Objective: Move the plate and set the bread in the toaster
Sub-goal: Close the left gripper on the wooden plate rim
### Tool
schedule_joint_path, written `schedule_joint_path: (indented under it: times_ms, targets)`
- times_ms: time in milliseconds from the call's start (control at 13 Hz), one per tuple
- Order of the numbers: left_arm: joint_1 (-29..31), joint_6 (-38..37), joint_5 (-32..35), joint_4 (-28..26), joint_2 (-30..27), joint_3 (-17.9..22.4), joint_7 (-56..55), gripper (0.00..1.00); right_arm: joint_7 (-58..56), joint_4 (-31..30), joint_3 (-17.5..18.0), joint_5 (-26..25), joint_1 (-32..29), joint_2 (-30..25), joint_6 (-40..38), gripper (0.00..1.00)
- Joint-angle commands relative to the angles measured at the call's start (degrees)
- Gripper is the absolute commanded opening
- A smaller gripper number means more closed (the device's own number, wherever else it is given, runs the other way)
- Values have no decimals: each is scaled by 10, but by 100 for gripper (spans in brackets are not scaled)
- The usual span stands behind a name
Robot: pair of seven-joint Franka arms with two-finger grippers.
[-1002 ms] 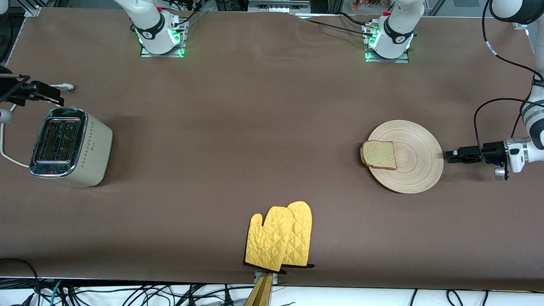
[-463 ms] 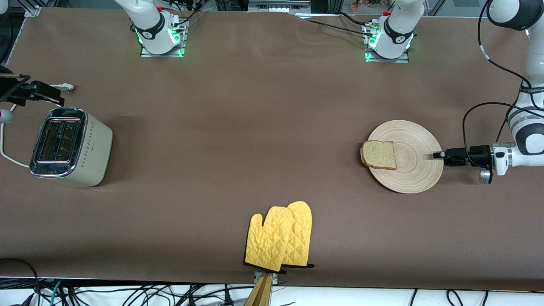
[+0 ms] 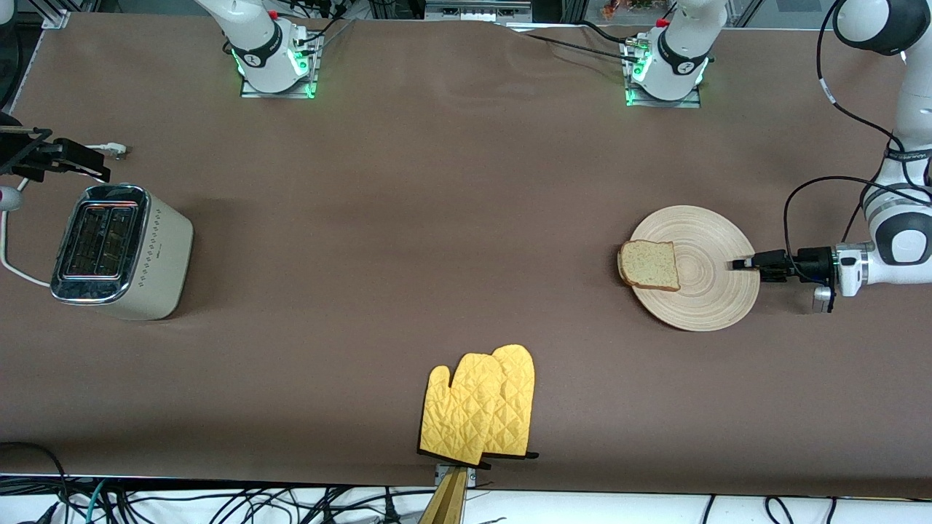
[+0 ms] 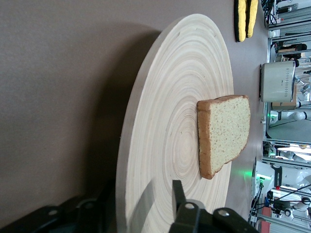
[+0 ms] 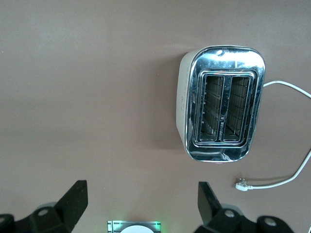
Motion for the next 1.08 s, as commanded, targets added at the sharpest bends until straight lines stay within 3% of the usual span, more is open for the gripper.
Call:
schedule_joint_path:
  times_ms: [0, 154, 308, 1002]
  targets:
    - [0, 1, -6, -7, 2, 0, 17, 27, 0, 4, 2, 7, -3, -1, 0, 100]
    - [0, 2, -6, -7, 3, 0, 13, 21, 0, 4, 1, 7, -3, -1, 0, 100]
    - [0, 2, -4, -7, 4, 0, 12, 0, 0, 4, 1, 7, -3, -1, 0, 100]
    - [-17, 25, -6, -4, 2, -1, -24, 0, 0, 4, 2, 6, -5, -1, 0, 100]
